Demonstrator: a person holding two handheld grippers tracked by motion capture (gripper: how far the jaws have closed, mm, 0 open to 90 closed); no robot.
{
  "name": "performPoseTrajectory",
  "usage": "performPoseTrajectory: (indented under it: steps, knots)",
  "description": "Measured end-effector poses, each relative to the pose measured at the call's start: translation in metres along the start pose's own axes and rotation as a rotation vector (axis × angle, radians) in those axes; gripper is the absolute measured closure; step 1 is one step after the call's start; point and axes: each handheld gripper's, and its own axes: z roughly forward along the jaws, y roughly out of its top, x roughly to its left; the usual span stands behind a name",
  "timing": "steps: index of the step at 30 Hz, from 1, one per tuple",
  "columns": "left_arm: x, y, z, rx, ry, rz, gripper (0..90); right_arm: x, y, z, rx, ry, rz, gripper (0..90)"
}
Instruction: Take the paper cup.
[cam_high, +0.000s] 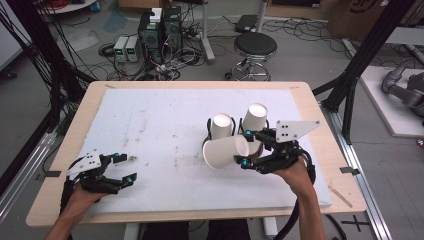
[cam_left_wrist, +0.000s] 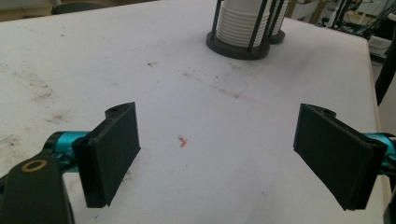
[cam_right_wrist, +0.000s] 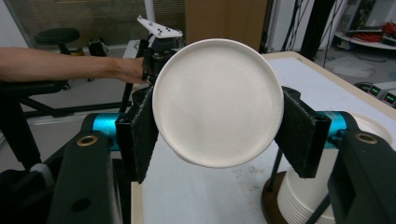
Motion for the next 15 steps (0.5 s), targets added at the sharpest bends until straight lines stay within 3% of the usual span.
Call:
performPoseTrajectory:
  steps: [15]
  knots:
    - [0.0,0.0,-0.001,-0.006,-0.003,-0.002,14.3,-0.005,-0.025,0.017,-0.017,0.041,0.047,36.4]
